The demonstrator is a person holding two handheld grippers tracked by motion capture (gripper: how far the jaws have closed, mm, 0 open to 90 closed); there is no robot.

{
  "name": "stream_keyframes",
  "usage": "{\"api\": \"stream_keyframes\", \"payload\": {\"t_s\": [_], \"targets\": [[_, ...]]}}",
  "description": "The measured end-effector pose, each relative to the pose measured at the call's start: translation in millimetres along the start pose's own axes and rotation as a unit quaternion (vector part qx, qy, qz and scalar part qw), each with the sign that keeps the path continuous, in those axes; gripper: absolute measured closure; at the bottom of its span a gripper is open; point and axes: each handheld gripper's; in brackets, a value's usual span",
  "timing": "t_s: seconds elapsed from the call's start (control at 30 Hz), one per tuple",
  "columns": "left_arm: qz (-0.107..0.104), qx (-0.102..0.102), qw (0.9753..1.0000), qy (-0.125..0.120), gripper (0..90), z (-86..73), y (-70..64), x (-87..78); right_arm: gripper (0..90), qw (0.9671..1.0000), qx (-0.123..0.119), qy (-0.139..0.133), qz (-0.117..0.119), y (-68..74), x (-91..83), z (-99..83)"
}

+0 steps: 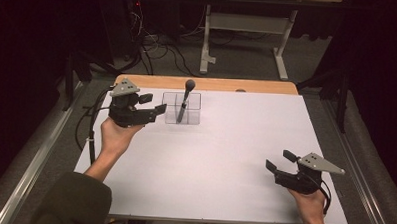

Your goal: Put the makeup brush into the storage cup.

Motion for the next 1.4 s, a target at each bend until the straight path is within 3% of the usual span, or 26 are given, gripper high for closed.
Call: {"api": "stream_keyframes", "payload": {"t_s": [0.77,1.4], "targets": [[-0.001,-0.014,0.9999,0.001,38.1,-20.0,3.0,-12.5,26.4,1.0000,0.003,-0.002,-0.001,-0.5,-0.5,0.2],[-0.003,-0.039,0.9992,0.001,36.9,-38.9,9.8,-15.2,26.4,1.0000,0.003,0.000,-0.001,-0.1,0.0,0.1]]}}
Point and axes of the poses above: each handheld gripper's, and its own axes: x roughly forward along the jaws, z roughly out of its top, y roughly to its left, and after that the axes turned 3 degrees about y, right-handed
